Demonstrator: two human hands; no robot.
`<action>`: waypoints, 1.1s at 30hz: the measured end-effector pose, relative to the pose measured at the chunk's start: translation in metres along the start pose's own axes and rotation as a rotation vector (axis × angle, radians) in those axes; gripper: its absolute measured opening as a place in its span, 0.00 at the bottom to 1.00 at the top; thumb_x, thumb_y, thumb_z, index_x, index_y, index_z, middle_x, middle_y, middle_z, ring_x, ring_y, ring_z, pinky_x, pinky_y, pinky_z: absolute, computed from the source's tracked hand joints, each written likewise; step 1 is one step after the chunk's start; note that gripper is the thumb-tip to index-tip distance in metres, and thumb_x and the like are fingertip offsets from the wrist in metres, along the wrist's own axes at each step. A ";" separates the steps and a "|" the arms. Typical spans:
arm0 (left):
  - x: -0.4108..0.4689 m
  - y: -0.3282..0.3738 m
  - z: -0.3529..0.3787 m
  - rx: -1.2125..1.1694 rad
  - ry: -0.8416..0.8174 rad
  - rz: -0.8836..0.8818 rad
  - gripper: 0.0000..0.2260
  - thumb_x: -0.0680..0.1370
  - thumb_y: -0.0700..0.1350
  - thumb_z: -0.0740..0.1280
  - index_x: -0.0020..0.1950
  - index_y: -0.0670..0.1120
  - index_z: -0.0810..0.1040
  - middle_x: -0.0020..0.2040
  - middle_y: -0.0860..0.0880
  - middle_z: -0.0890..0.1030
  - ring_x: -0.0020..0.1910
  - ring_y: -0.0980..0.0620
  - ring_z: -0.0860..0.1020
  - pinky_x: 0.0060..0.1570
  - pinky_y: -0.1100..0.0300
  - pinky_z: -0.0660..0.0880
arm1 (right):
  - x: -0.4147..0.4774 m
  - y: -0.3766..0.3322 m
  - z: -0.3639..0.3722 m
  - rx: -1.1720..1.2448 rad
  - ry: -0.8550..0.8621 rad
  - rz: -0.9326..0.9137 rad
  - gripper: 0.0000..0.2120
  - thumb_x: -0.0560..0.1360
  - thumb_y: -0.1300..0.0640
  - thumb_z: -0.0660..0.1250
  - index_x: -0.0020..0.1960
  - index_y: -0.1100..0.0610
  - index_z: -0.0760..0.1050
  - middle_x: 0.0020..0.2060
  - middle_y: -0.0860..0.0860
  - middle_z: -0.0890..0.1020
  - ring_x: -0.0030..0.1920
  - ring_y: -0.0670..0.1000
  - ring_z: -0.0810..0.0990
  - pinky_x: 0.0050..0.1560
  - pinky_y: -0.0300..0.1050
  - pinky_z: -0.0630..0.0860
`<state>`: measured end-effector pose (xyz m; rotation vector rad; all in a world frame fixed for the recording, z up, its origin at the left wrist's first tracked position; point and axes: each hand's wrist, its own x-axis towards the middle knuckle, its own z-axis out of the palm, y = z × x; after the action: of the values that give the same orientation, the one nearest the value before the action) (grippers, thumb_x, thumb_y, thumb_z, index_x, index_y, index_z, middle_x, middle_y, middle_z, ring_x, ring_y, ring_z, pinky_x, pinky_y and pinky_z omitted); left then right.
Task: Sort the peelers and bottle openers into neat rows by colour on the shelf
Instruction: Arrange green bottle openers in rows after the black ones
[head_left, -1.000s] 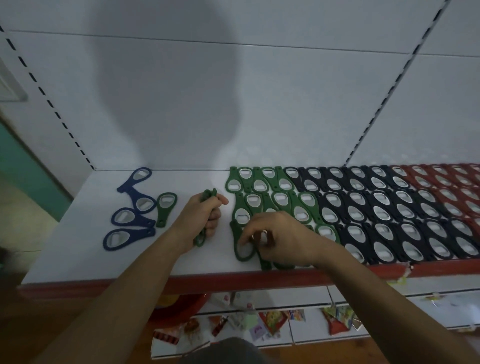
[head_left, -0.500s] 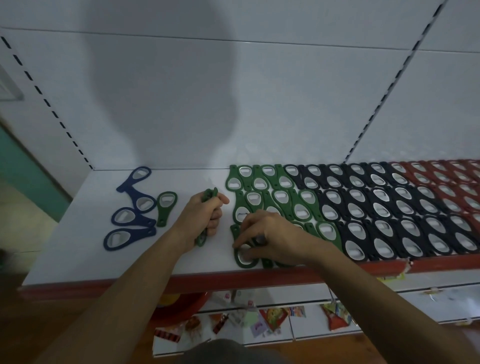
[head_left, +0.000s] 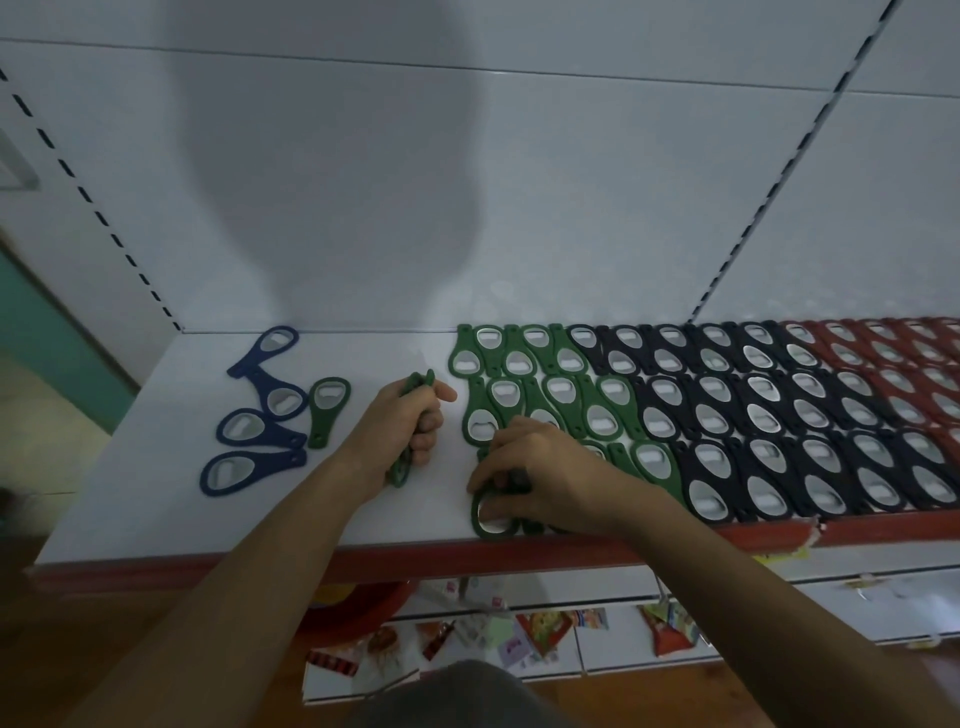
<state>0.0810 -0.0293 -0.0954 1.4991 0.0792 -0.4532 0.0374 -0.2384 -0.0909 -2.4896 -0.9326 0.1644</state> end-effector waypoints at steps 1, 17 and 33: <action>-0.001 0.001 0.001 -0.024 0.001 -0.007 0.11 0.80 0.37 0.57 0.59 0.39 0.75 0.32 0.49 0.67 0.28 0.52 0.64 0.27 0.60 0.63 | -0.001 0.001 0.000 0.005 0.001 -0.002 0.12 0.73 0.48 0.77 0.55 0.48 0.85 0.41 0.41 0.74 0.47 0.43 0.68 0.51 0.43 0.71; -0.011 0.023 -0.013 0.119 0.039 0.118 0.06 0.80 0.43 0.71 0.52 0.40 0.83 0.42 0.46 0.85 0.40 0.47 0.85 0.36 0.52 0.82 | 0.075 0.010 -0.015 0.752 0.417 0.213 0.08 0.77 0.66 0.72 0.56 0.59 0.81 0.41 0.51 0.85 0.39 0.47 0.82 0.42 0.41 0.79; 0.059 0.027 -0.050 -0.477 0.262 0.000 0.14 0.81 0.31 0.55 0.59 0.41 0.76 0.35 0.44 0.76 0.27 0.50 0.69 0.26 0.61 0.69 | 0.139 0.043 -0.035 0.188 0.626 0.222 0.08 0.74 0.64 0.75 0.51 0.54 0.84 0.39 0.46 0.84 0.35 0.36 0.80 0.44 0.26 0.74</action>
<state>0.1553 0.0051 -0.0932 1.0787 0.3683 -0.2135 0.1782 -0.1902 -0.0725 -2.2425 -0.3614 -0.4177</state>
